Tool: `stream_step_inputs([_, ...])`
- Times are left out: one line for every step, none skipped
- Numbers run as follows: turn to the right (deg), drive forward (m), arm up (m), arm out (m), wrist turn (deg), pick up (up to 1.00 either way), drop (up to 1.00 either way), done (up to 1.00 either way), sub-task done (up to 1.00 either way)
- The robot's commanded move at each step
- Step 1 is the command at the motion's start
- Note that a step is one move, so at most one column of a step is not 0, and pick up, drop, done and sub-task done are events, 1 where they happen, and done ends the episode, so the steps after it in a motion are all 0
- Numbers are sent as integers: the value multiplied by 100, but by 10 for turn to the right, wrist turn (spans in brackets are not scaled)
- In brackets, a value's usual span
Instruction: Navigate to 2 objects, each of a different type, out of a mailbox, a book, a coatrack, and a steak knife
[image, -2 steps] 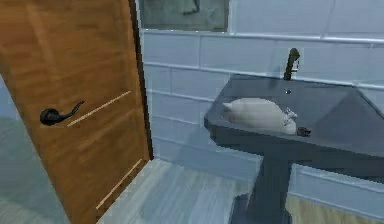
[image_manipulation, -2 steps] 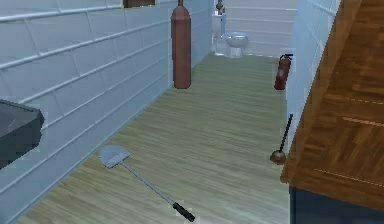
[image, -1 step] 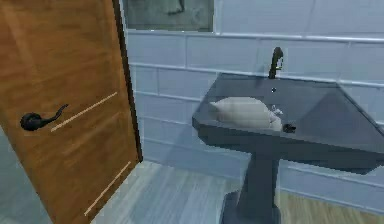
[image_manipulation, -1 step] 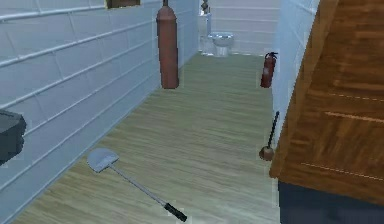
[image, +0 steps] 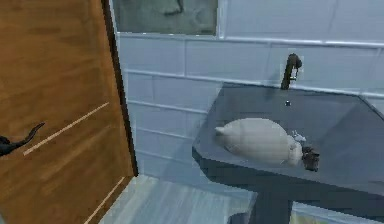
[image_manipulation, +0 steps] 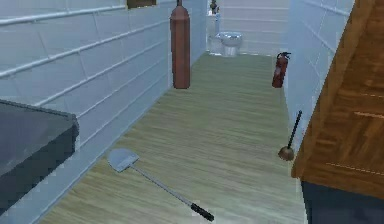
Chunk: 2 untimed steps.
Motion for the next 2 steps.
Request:
stream_step_inputs([-450, 0, 0, 0, 0, 0, 0, 0, 0])
stream_step_inputs([-240, 0, 0, 0, 0, 0, 0, 0, 0])
